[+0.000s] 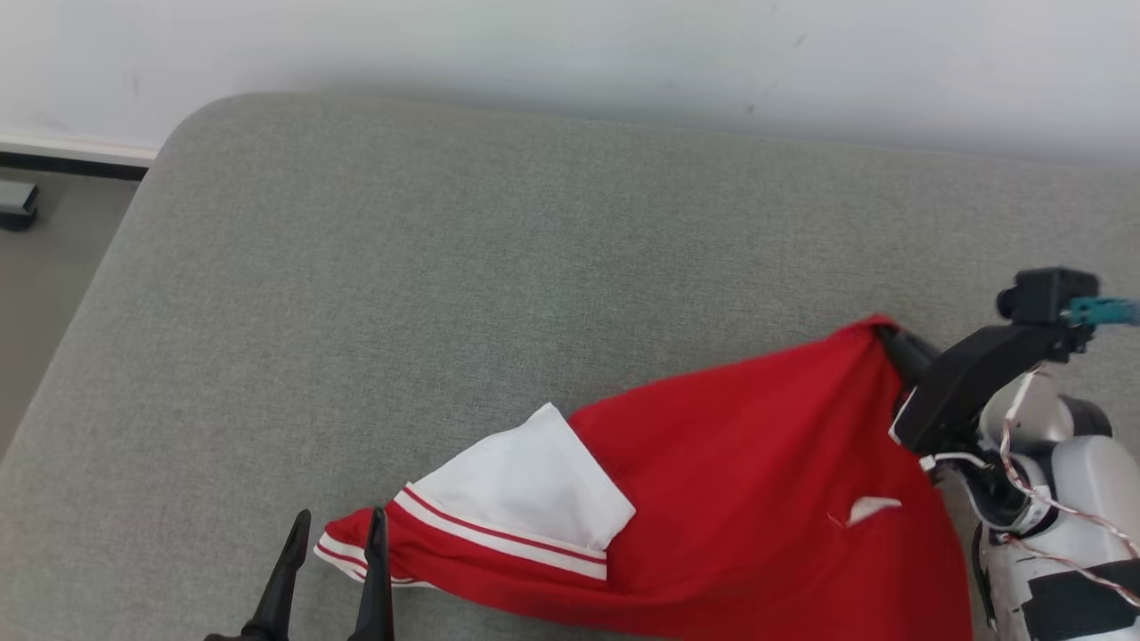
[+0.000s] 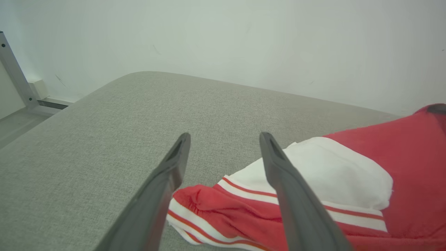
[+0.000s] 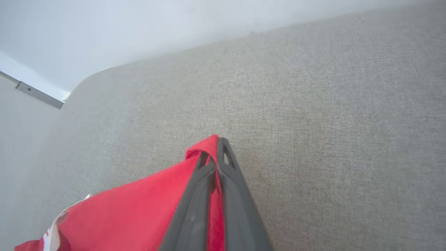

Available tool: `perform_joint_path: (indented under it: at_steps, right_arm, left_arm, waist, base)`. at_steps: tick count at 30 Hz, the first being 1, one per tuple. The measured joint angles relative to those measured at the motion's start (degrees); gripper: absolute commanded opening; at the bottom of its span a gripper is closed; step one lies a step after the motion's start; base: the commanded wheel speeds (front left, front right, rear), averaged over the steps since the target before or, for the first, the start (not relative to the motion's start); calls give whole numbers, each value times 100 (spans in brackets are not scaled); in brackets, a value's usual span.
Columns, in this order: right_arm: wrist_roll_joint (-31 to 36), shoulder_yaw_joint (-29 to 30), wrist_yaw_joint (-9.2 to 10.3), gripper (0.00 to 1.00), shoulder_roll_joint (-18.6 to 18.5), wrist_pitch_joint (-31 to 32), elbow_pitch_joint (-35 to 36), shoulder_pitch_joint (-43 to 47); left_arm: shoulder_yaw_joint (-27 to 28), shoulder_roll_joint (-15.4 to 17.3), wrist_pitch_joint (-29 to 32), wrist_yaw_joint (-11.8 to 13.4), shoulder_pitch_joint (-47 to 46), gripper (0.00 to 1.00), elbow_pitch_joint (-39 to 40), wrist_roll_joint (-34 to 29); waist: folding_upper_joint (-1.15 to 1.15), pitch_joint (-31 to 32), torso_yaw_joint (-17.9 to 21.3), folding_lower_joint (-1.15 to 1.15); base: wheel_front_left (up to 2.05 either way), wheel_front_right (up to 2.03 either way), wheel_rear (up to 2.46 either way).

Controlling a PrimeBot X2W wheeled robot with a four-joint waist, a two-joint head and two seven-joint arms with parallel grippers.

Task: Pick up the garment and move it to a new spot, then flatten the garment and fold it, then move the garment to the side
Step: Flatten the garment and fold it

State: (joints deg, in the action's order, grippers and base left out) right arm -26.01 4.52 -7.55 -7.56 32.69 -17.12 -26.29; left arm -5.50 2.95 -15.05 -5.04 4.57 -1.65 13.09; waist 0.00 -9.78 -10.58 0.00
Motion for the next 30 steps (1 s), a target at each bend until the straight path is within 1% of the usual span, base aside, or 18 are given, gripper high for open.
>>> perform_joint_path:
  at_steps: [3,7,11,14,16,19,22,23,24,28,30]
  right_arm:
    - [-198,221,0,0,97,-81,248,-73]
    - [-252,623,0,0,100,-137,613,-108]
    - [-185,1333,0,0,192,-69,906,116]
    - [36,1952,0,0,332,85,907,497]
    - [222,2241,0,0,410,172,836,792]
    - [397,2404,0,0,454,264,749,1113]
    - [279,2346,0,0,460,265,614,1355]
    - [271,2325,0,9,465,235,556,1415]
    - [283,2303,0,100,467,185,511,1469]
    - [361,2264,0,100,468,-129,393,1599]
    - [277,2209,0,100,465,-277,348,1619]
  left_arm:
    - [19,0,0,0,1,100,-9,2]
    - [23,0,0,0,5,100,-21,3]
    - [21,0,0,-1,16,100,-38,22]
    - [5,-1,0,-2,18,100,-52,47]
    - [-4,0,0,-8,17,100,-60,48]
    - [4,0,0,-10,15,100,-65,56]
    - [30,-1,0,-38,12,100,-81,51]
    - [42,0,0,-45,12,100,-81,44]
    - [53,0,0,-47,10,100,-83,43]
    - [67,0,0,-58,10,100,-105,34]
    - [65,-1,0,-60,12,100,-123,34]
  waist:
    - [0,50,65,0]
    - [0,117,155,0]
    - [0,160,237,0]
    - [0,163,282,0]
    - [0,152,293,0]
    - [0,138,321,0]
    - [0,139,352,0]
    - [0,141,361,0]
    - [0,148,370,0]
    - [0,199,395,0]
    - [0,237,400,0]
  base:
    - [0,0,0]
    - [0,0,0]
    - [0,0,0]
    - [0,0,0]
    - [0,0,0]
    - [0,0,0]
    - [0,0,0]
    - [0,0,0]
    - [0,0,0]
    - [0,0,0]
    - [0,0,0]
